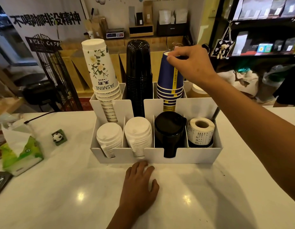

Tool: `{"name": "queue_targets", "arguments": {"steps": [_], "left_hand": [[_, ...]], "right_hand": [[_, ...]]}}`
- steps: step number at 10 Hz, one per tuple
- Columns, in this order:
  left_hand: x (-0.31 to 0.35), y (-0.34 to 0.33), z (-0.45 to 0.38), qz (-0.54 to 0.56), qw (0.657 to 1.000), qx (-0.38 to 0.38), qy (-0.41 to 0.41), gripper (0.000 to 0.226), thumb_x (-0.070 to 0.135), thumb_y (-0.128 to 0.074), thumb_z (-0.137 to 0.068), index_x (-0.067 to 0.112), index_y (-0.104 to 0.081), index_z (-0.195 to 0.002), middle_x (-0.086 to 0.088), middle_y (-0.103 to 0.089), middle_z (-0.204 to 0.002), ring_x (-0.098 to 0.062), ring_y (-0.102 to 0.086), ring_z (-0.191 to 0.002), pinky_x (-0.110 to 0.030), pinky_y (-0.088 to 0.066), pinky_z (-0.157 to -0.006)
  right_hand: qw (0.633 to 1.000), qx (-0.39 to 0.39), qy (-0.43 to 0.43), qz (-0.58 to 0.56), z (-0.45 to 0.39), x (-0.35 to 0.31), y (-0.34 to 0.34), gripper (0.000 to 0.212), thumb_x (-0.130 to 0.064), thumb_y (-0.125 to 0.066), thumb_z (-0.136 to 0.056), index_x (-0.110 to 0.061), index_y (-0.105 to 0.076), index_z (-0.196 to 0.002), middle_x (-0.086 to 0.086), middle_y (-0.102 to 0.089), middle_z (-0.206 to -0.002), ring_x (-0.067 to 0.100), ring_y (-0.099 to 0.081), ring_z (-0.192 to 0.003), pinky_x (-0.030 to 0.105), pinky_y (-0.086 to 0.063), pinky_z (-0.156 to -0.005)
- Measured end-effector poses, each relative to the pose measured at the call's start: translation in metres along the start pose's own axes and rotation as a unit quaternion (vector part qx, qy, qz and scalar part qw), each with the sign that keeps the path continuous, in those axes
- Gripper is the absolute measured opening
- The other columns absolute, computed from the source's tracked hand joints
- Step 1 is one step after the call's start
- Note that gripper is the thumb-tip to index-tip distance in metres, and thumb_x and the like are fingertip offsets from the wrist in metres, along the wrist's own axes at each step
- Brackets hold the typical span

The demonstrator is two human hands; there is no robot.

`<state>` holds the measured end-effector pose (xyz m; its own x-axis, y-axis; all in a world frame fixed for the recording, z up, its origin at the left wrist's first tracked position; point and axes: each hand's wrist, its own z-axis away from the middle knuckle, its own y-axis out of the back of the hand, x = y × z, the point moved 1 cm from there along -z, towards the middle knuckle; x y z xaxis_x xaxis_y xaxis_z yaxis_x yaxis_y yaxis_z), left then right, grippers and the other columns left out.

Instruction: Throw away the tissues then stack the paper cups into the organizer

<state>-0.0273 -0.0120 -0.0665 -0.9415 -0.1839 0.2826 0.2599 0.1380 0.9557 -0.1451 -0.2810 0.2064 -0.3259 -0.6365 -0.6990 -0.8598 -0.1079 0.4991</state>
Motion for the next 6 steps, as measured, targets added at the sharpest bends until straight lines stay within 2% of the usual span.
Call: {"name": "queue_targets", "arguments": {"steps": [1,2,3,4,5,6], "left_hand": [[-0.001,-0.001,0.001,0.002,1.000,0.001,-0.004,0.054,0.058,-0.034,-0.089,0.038,-0.047,-0.138,0.009,-0.041,-0.152,-0.015,-0.029,-0.141,-0.035,-0.020,-0.119],[0.000,0.000,0.000,0.000,1.000,0.005,-0.009,0.052,0.056,-0.038,-0.090,0.037,-0.049,-0.136,0.007,-0.044,-0.150,-0.016,-0.031,-0.139,-0.034,-0.021,-0.118],[0.001,0.002,0.001,-0.001,1.000,0.005,-0.015,0.051,0.054,-0.040,-0.089,0.034,-0.053,-0.134,0.004,-0.048,-0.148,-0.019,-0.037,-0.137,-0.038,-0.028,-0.117],[0.002,0.005,0.001,0.002,1.000,0.011,-0.023,0.050,0.052,-0.042,-0.088,0.030,-0.058,-0.130,0.001,-0.053,-0.143,-0.021,-0.043,-0.133,-0.042,-0.036,-0.113],[0.002,0.006,0.002,0.014,0.999,0.033,-0.038,0.048,0.050,-0.044,-0.088,0.028,-0.061,-0.127,0.000,-0.057,-0.139,-0.021,-0.047,-0.129,-0.042,-0.040,-0.110],[0.003,0.006,0.004,0.015,0.999,0.024,-0.042,0.047,0.049,-0.045,-0.089,0.027,-0.061,-0.127,0.000,-0.056,-0.140,-0.021,-0.047,-0.129,-0.040,-0.038,-0.110]], "right_hand": [[1.000,0.017,0.024,0.010,0.002,0.007,-0.002,0.028,-0.037,-0.062,-0.093,-0.018,-0.075,-0.109,-0.008,-0.072,-0.107,-0.031,-0.051,-0.088,0.009,-0.049,-0.071],[0.998,0.031,0.044,0.023,0.006,0.009,-0.005,0.035,-0.040,-0.061,-0.092,-0.013,-0.073,-0.112,0.007,-0.071,-0.119,-0.029,-0.051,-0.089,0.009,-0.049,-0.073],[0.995,0.049,0.069,0.049,0.011,0.008,-0.010,0.040,-0.043,-0.057,-0.091,-0.012,-0.072,-0.110,0.013,-0.069,-0.120,-0.011,-0.056,-0.090,0.008,-0.049,-0.073],[0.995,0.050,0.070,0.059,0.015,0.008,-0.011,0.040,-0.045,-0.055,-0.093,-0.012,-0.070,-0.111,0.014,-0.068,-0.122,0.004,-0.057,-0.101,0.020,-0.053,-0.080],[0.994,0.020,0.071,0.085,0.018,0.000,-0.005,0.040,-0.043,-0.054,-0.096,-0.011,-0.067,-0.116,0.014,-0.067,-0.124,0.024,-0.060,-0.112,0.043,-0.057,-0.089],[0.991,-0.005,0.060,0.120,0.020,-0.007,0.002,0.045,-0.045,-0.053,-0.097,-0.017,-0.060,-0.132,0.008,-0.065,-0.130,0.023,-0.059,-0.119,0.048,-0.053,-0.096]]}}
